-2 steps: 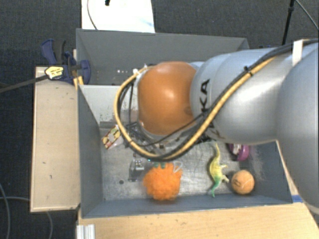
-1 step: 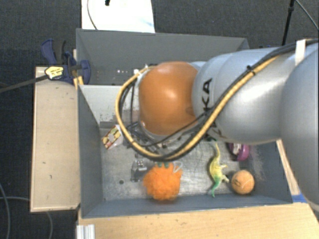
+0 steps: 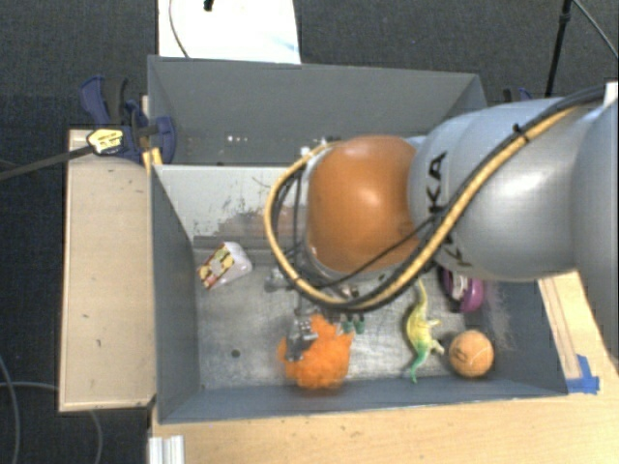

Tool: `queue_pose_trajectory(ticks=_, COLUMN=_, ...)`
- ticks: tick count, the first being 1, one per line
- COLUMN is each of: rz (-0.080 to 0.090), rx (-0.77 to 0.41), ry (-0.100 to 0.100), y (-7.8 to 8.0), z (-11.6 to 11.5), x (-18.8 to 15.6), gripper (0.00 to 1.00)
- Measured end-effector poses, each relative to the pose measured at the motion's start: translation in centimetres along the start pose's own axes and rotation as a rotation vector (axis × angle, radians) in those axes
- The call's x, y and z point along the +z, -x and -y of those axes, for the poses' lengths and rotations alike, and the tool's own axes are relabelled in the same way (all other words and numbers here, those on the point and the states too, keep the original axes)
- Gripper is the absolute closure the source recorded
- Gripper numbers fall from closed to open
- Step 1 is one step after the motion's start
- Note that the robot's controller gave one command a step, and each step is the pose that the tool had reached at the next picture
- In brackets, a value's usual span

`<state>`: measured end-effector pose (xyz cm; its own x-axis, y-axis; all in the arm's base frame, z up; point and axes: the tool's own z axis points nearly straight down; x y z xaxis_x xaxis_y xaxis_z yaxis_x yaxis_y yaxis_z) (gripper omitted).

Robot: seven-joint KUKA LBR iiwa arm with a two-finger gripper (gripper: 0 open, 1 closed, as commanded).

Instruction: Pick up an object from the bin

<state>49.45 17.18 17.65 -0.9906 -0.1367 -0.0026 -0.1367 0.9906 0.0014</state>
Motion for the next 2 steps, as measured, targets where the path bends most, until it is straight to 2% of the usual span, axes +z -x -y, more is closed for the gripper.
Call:
queue_pose_trajectory(ticks=1, rz=0.002, rx=0.130, ry=0.000, y=1.1, z=0.0, x=4.6, gripper=0.00)
queue_pose_trajectory(ticks=2, rz=0.002, rx=0.058, ry=0.002, y=0.0, z=2.8, x=9.0, gripper=0.00)
